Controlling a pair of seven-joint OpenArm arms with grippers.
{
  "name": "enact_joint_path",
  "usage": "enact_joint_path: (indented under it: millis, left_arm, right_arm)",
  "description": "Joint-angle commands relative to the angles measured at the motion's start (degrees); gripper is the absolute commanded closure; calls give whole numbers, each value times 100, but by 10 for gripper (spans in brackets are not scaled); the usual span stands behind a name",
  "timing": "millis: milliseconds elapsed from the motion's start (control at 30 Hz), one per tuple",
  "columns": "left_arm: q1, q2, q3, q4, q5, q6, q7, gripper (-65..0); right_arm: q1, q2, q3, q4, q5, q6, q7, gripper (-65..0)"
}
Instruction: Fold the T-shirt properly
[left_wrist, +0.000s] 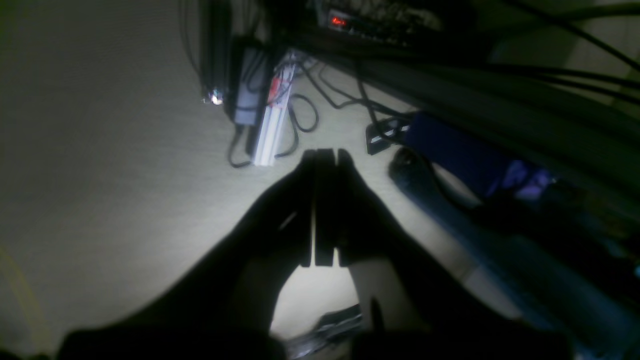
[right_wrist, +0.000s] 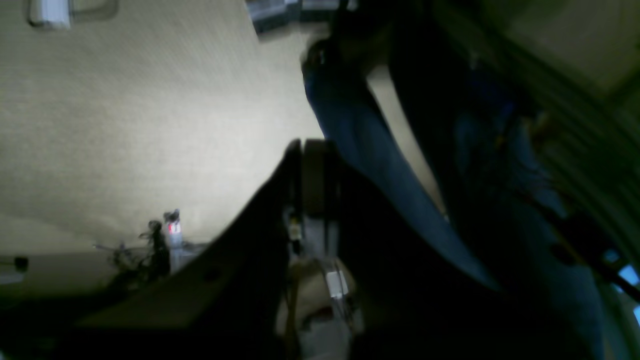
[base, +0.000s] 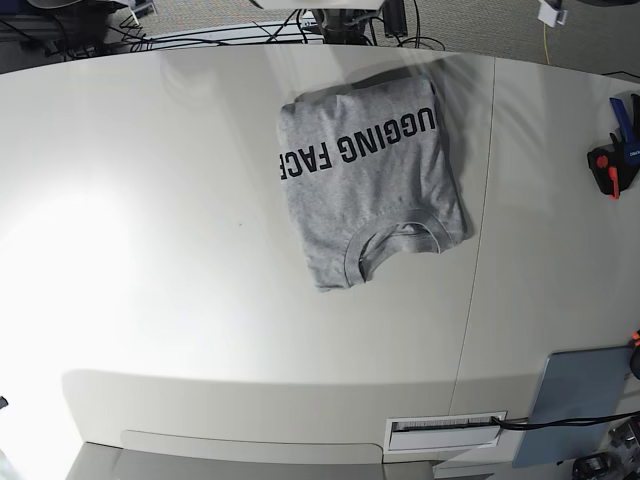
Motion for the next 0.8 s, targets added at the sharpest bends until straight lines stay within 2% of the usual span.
enact_joint_path:
  millis: [0, 100, 200, 300, 400, 533, 600, 700, 767]
  left_arm:
    - [0, -79, -37, -210, -48, -45, -111, 0]
    - [-232, -144, -37, -979, -39, -45, -446, 0]
    - [-442, -205, -37, -1537, 240, -45, -664, 0]
    - [-579, -212, -37, -1873, 518, -45, -1021, -63]
    - [-645, -208, -37, -2179, 796, -45, -1368, -120]
    - [-754, -136, -37, -2599, 1609, -45, -2124, -128]
    - [-852, -72, -37, -2872, 2170, -45, -2527, -128]
    - [-1130, -39, -35, -3405, 2892, -45, -3176, -128]
    - [-1397, -42, -35, -3757, 3259, -45, -3377, -128]
  right_arm:
    - [55, 24, 26, -278, -83, -42, 44, 0]
    - [555, 20, 26, -1480, -79, -42, 654, 0]
    - [1187, 22, 26, -2730, -76, -42, 1401, 0]
    - [1871, 22, 26, -3934, -52, -39, 1908, 0]
    - [2472, 22, 26, -4990, 295, 22, 2487, 0]
    - [3095, 11, 26, -6076, 879, 732, 3674, 0]
    - [3327, -24, 26, -6500, 929, 1115, 4238, 0]
    - [3585, -164, 28, -7029, 922, 1224, 4900, 0]
    - [3727, -280, 26, -7313, 785, 1222, 5149, 0]
